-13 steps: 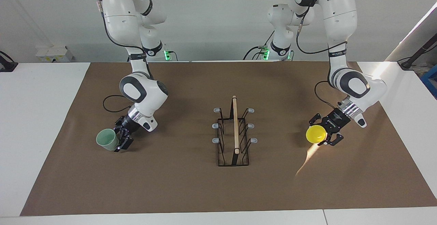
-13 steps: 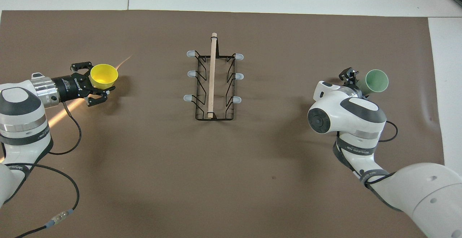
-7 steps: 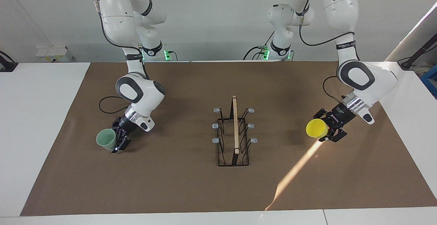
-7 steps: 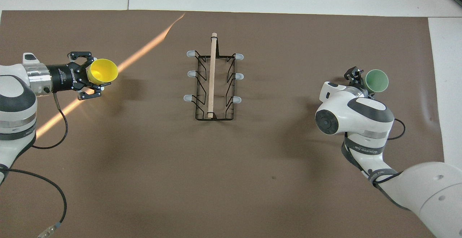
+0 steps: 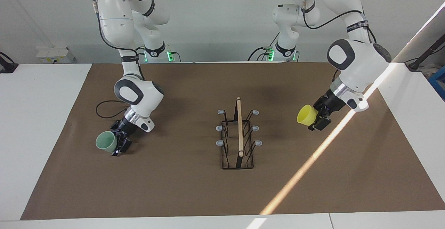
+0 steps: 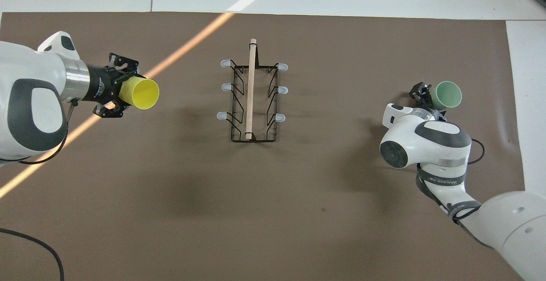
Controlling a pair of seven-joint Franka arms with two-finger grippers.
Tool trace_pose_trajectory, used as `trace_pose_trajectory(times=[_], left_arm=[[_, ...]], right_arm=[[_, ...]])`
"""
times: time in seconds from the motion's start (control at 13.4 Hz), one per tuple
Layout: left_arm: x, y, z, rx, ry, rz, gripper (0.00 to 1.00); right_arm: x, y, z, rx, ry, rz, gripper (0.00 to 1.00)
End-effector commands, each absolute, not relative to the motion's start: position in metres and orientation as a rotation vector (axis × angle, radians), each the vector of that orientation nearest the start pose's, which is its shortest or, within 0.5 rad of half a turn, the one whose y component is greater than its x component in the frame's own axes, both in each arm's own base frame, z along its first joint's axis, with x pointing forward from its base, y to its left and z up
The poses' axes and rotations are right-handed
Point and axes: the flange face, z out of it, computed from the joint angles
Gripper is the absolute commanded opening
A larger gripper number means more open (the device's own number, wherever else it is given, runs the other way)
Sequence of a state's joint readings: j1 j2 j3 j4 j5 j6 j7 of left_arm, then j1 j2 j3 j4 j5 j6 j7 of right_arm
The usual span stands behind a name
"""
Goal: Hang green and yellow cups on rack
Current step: 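Lift the yellow cup with the left gripper toward the rack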
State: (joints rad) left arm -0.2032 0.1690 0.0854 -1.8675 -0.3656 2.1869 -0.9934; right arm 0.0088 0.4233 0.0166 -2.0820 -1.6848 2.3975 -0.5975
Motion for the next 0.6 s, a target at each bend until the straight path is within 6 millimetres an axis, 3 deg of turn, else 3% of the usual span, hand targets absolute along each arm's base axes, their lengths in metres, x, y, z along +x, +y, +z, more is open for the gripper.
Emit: trace_pose_trajectory(times=[0.0, 0.07, 0.22, 0.3, 0.52], left_arm=[[0.604, -0.129, 0.449, -2.979, -1.552, -0.099, 0.0], [0.602, -0.139, 0.449, -2.978, -1.509, -0.113, 0.0], [0.595, -0.163, 0.449, -2.985, -1.338, -0.189, 0.0], [0.589, -0.184, 0.449, -2.993, -1.203, -0.245, 0.0], [0.571, -0.231, 0.449, -2.986, -0.901, -0.367, 0.0]], right_arm=[[0.577, 0.004, 0.213, 1.132, 1.871, -0.393, 1.0], [0.577, 0.004, 0.213, 1.13, 1.872, -0.393, 0.98], [0.577, 0.004, 0.213, 1.121, 1.871, -0.394, 0.28], [0.577, 0.004, 0.213, 1.123, 1.869, -0.392, 0.0], [0.577, 0.004, 0.213, 1.121, 1.87, -0.391, 0.0]])
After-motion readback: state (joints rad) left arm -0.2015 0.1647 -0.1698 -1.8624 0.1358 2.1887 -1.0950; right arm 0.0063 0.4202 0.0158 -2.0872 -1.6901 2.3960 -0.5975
